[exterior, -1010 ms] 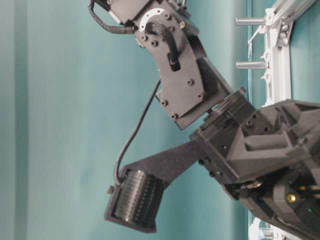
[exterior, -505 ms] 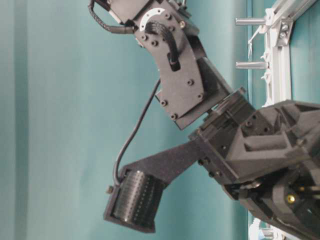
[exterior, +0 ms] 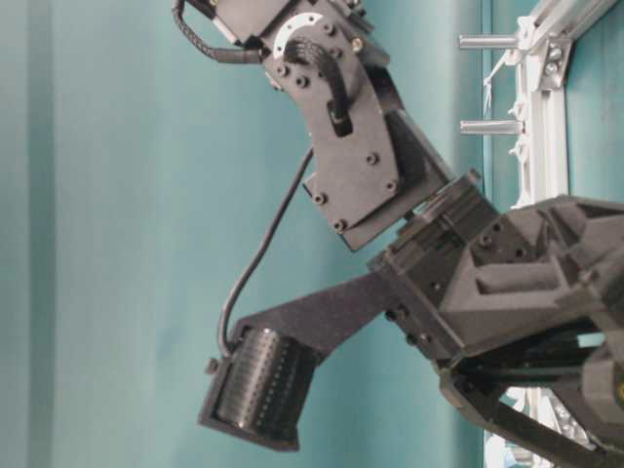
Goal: Insert the wire through the string loop located on the left side.
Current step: 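Grasp the USB plug tip with the left gripper, then open the right gripper and pull the cable leftward with left gripper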
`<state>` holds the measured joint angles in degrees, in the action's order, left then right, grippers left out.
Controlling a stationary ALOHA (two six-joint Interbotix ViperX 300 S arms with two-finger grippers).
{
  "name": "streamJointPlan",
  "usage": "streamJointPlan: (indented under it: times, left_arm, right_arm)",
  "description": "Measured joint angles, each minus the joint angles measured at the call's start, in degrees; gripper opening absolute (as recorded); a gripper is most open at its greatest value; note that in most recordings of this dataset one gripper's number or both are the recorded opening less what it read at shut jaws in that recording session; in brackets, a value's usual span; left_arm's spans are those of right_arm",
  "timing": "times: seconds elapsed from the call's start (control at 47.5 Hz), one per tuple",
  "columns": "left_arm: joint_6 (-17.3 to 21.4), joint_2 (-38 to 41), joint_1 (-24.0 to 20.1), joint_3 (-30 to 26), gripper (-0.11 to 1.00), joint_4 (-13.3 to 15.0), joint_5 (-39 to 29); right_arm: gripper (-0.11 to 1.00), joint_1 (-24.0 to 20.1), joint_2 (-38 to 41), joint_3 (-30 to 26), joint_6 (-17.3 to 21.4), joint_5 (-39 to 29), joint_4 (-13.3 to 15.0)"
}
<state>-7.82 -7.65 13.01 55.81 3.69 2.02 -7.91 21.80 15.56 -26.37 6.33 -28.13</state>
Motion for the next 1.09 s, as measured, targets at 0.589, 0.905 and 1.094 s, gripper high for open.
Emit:
streamJointPlan:
  times: [0.589, 0.905, 1.094]
  left_arm:
    - [0.00, -4.31, 0.00, 3.43, 0.22, 0.00, -2.64]
    - [-0.09, -9.67, 0.00, 7.12, 0.22, 0.00, -6.33]
    - [-0.18, -12.83, 0.00, 8.79, 0.22, 0.00, -8.26]
  right_arm:
    - [0.93, 0.00, -0.09, 0.00, 0.00, 0.00, 0.00]
    - [0.93, 0.00, -0.09, 0.09, 0.00, -0.09, 0.00]
    - [0.93, 0.00, 0.00, 0.09, 0.00, 0.00, 0.00]
